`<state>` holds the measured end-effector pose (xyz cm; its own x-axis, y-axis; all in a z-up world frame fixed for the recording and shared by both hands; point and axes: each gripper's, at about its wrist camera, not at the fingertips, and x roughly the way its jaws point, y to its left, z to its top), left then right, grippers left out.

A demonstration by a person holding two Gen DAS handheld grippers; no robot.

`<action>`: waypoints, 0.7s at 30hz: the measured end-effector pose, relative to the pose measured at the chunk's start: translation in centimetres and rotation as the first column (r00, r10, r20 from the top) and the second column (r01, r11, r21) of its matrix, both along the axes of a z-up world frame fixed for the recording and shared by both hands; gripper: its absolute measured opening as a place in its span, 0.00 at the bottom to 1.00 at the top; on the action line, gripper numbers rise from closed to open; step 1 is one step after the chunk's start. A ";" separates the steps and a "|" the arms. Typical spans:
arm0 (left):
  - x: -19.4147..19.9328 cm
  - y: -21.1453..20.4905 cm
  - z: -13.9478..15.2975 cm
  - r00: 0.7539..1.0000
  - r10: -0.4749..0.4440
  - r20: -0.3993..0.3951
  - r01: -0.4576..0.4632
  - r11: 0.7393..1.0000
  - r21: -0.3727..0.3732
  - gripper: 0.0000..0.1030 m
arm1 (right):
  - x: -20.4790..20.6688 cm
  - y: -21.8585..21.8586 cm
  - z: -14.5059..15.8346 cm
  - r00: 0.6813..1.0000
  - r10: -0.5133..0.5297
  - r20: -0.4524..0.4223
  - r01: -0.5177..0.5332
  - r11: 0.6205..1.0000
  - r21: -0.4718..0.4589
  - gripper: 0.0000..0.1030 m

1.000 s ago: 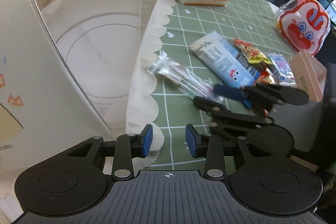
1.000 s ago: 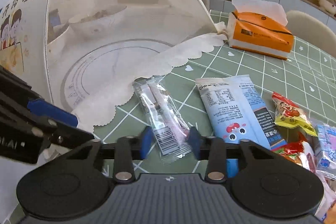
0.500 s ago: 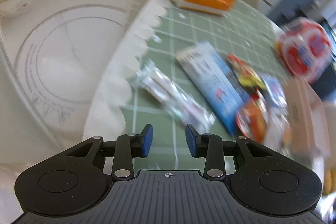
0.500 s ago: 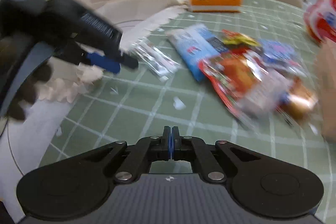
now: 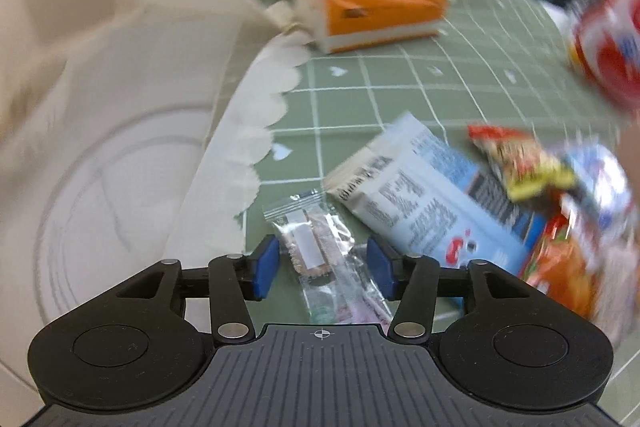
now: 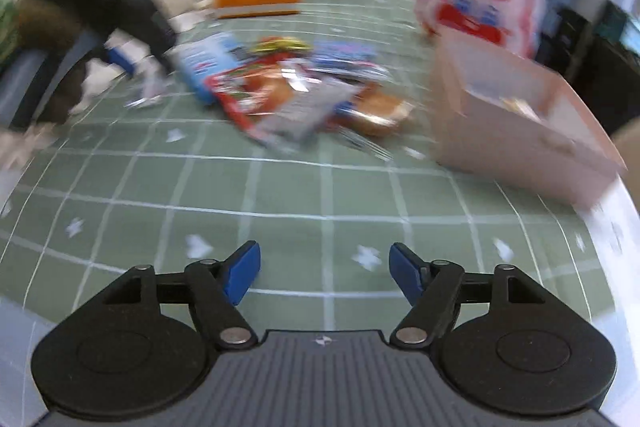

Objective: Organize snacks
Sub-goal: 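Grasp the small clear wrapped snack pack with the left tool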

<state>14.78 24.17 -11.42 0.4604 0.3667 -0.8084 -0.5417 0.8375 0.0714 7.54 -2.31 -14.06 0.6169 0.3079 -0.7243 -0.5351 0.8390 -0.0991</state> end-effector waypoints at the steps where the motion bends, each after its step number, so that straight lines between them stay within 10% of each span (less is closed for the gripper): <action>1: -0.3 -0.3 -0.1 1.000 -0.027 0.002 0.027 0.999 0.028 0.55 | 0.4 -0.5 -0.1 1.000 -0.022 -0.014 0.023 1.000 0.016 0.78; 10: -1.2 0.8 0.0 0.998 0.053 0.021 -0.052 0.998 -0.031 0.52 | 0.4 -1.7 -1.2 0.995 -0.101 0.009 0.100 0.992 0.080 0.91; 21: -1.5 -1.7 -0.4 0.987 -0.136 0.088 0.137 0.990 -0.014 0.42 | 0.3 -2.0 -1.5 0.994 -0.104 0.034 0.100 0.990 0.097 0.96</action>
